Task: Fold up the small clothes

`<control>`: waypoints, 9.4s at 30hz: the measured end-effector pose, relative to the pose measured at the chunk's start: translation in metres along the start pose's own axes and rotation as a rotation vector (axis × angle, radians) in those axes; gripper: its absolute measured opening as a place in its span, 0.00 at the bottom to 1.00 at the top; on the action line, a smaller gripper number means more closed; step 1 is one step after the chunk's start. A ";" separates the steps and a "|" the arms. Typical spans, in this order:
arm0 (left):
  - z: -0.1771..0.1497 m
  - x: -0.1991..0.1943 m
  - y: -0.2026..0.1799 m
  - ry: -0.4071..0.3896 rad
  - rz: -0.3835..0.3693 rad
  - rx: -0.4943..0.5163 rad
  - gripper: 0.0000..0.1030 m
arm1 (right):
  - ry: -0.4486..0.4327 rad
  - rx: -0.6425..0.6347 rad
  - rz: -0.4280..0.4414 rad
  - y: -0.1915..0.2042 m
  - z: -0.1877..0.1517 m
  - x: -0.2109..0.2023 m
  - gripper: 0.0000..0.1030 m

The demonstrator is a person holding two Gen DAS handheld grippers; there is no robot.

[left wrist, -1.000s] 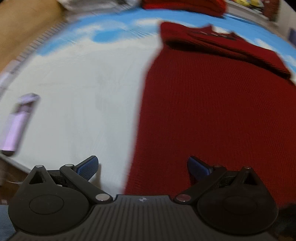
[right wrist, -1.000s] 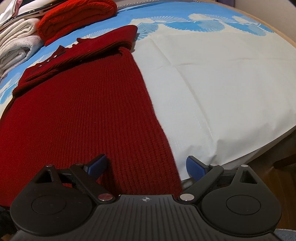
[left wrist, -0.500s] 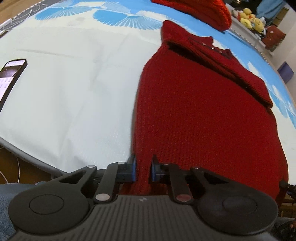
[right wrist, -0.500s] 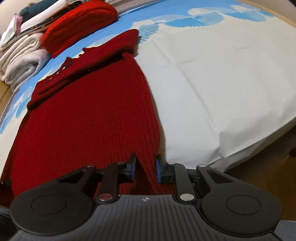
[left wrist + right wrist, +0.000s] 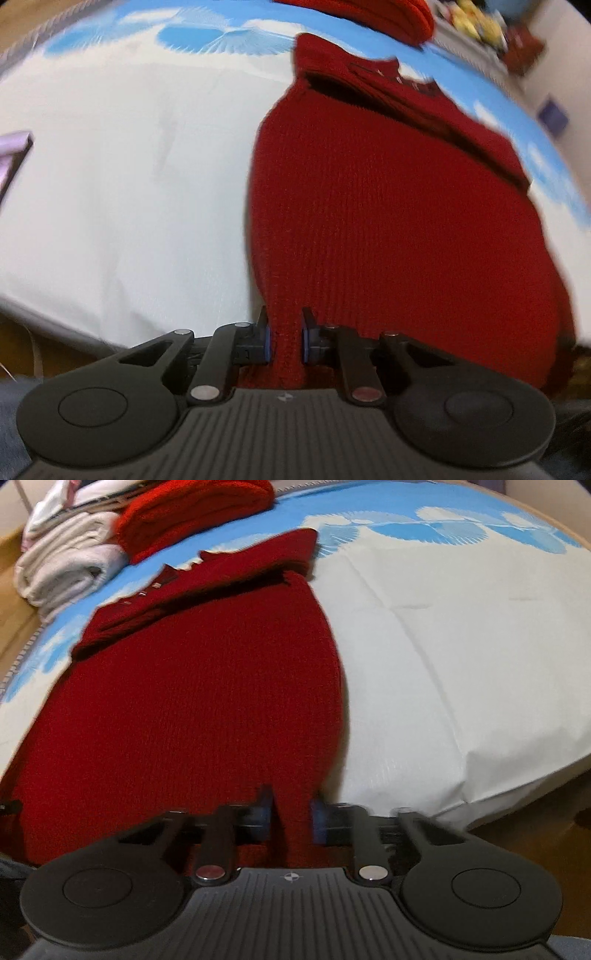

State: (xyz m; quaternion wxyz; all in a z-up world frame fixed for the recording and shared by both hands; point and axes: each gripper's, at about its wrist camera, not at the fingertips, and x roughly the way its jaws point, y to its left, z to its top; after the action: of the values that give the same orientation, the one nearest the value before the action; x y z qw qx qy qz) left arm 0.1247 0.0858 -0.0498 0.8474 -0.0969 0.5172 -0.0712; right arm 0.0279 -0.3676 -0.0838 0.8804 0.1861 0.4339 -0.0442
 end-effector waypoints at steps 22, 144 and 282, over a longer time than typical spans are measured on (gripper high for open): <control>-0.017 -0.126 0.010 -0.044 -0.245 -0.073 0.14 | -0.091 0.252 0.222 -0.020 0.012 -0.132 0.17; 0.193 0.120 -0.080 -0.118 0.322 0.114 1.00 | -0.203 0.186 -0.381 0.012 0.201 0.121 0.84; 0.089 0.039 0.055 0.059 0.323 -0.304 1.00 | -0.608 -0.249 -0.082 0.289 0.097 0.055 0.16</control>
State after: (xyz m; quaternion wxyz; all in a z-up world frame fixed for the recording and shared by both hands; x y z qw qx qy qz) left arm 0.2225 0.1390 -0.0570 0.8079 -0.1372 0.5555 0.1411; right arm 0.2034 -0.1301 0.0108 0.9831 0.0378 0.1605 -0.0798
